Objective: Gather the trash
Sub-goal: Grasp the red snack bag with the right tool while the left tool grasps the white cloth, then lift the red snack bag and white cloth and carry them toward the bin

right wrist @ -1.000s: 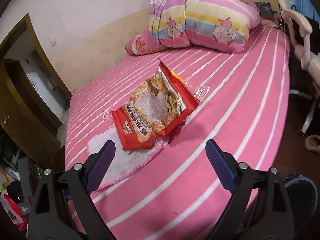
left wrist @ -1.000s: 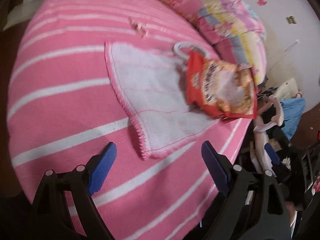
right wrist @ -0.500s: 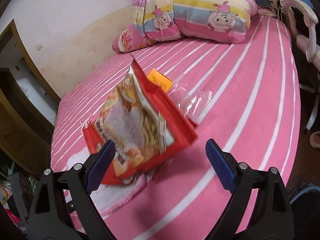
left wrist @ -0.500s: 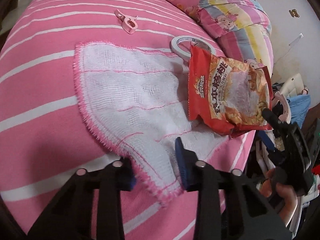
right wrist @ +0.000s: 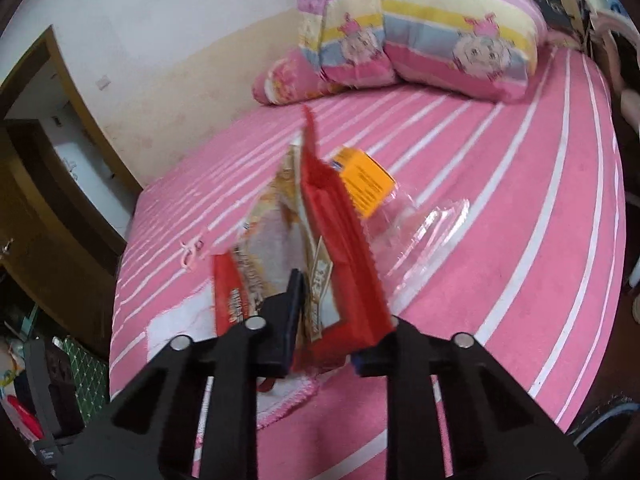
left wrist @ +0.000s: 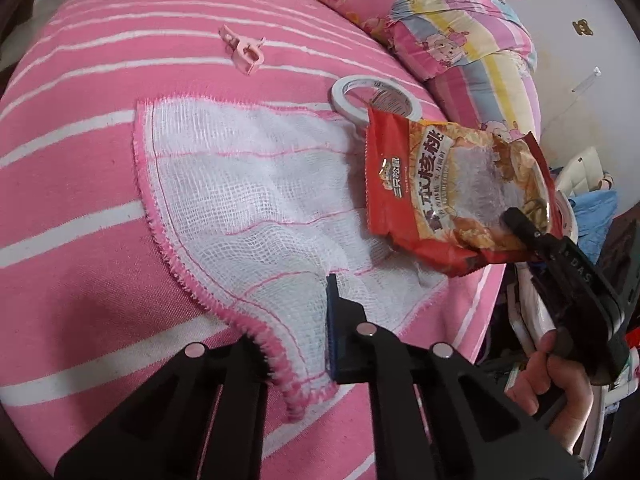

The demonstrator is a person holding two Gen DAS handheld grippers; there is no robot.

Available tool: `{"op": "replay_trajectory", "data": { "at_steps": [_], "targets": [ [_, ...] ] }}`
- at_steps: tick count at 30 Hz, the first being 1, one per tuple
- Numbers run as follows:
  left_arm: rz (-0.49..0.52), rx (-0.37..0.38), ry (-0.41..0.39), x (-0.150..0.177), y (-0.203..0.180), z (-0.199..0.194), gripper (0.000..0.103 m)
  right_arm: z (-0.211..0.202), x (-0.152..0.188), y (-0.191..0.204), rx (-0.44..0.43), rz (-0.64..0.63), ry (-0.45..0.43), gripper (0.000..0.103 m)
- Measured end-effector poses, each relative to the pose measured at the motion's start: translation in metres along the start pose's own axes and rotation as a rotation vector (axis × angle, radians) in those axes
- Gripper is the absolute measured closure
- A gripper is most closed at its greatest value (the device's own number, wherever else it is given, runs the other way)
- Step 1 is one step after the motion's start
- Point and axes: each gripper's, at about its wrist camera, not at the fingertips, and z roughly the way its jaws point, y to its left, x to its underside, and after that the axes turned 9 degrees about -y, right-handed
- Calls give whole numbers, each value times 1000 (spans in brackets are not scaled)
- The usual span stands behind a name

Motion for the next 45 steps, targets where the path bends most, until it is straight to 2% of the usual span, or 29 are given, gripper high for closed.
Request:
{"op": "replay_trajectory", "data": {
  "at_steps": [3, 13, 21, 31, 39, 45],
  "targets": [
    [19, 16, -47, -2, -4, -12, 98, -13, -1, 9, -25, -14, -48, 91],
    [46, 60, -197, 4, -5, -75, 99, -75, -2, 43, -105, -75, -192, 91],
    [48, 104, -317, 9, -11, -138, 99, -118, 12, 61, -114, -105, -200, 91],
    [30, 167, -374, 21, -35, -195, 99, -190, 31, 82, -135, -101, -220, 91],
    [94, 249, -417, 24, -81, -237, 99, -243, 25, 69, -109, -74, -256, 91],
    [152, 309, -398, 34, -120, -244, 99, -289, 16, 48, -63, -71, -324, 91]
  ]
}}
